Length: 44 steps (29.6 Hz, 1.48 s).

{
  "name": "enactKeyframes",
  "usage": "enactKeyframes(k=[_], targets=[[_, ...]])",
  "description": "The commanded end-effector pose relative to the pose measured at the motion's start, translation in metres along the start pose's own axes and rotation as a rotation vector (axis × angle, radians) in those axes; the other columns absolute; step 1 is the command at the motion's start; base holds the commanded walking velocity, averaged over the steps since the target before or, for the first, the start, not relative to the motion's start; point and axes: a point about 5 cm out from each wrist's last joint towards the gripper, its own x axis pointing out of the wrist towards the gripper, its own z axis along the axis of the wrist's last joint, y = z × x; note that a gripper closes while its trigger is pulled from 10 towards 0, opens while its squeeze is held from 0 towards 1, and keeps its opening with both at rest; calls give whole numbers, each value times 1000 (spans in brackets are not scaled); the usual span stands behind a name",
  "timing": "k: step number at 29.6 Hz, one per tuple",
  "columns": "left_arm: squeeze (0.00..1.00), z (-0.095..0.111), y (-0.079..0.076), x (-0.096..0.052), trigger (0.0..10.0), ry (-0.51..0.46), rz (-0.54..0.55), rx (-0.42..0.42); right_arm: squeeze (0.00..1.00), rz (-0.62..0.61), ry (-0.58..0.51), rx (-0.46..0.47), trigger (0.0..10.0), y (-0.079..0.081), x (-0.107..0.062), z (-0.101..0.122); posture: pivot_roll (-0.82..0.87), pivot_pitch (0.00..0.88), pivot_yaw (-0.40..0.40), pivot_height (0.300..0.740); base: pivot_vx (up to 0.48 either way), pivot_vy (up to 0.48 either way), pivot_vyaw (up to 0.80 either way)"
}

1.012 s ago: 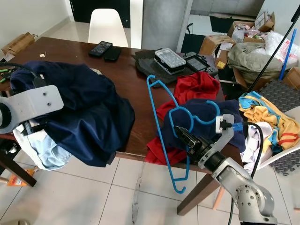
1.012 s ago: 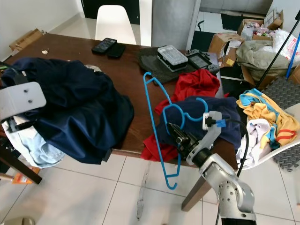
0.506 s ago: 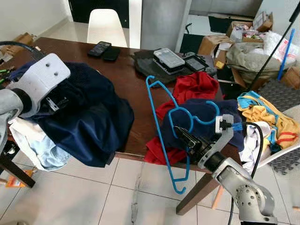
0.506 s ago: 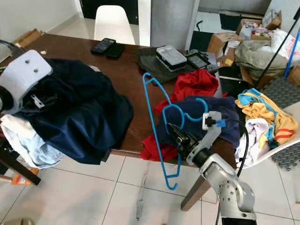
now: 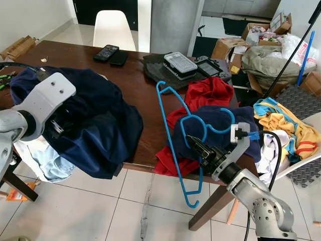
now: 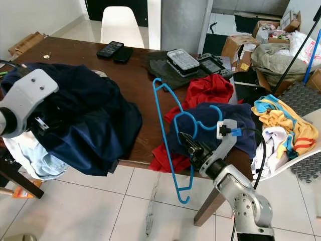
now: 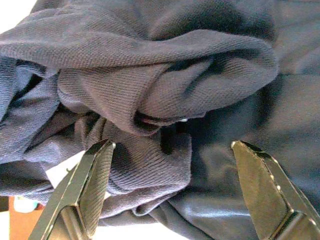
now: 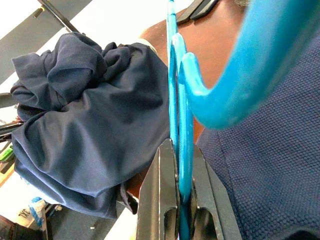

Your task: Hang hanger

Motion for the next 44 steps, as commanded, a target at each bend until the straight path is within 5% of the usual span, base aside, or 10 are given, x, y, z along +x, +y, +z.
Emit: enactKeyframes(k=[1,14,15,18,20,27,39,41,42,44], targets=[[0,-8,12,-4,10000,45,62,15,0,-5,9,13,10000,-2,-3,-2,84,135,-37,740,0,0,0],[0,-13,8,2,10000,48,79,-70,0,-6,11,12,10000,-3,-3,-2,74,132,-35,740,0,0,0],[0,-14,6,4,2980,46,69,-94,0,-7,10,11,10000,-3,-3,-2,74,132,-35,740,0,0,0],[0,-16,4,6,2980,47,69,-100,0,-8,9,10,10000,-3,-3,-2,74,132,-35,740,0,0,0],[0,-17,4,12,0,39,91,-109,0,-9,8,10,10000,-2,-3,-2,70,134,-36,740,0,0,0],[0,-14,8,28,0,-14,127,-119,0,-12,4,9,10000,-3,-3,-1,69,136,-40,740,0,0,0],[0,-9,16,35,0,-48,165,-121,0,-20,-4,11,10000,-3,-4,0,57,137,-36,740,0,0,0],[0,-4,18,37,0,-89,173,-164,0,-21,-5,13,10000,-4,-4,0,58,136,-36,740,0,0,0],[0,12,21,36,0,-208,165,-259,0,-21,-7,14,10000,-4,-3,0,58,135,-36,740,0,0,0],[0,12,21,36,0,-208,165,-259,0,-21,-7,14,10000,-4,-3,0,58,135,-36,740,0,0,0]])
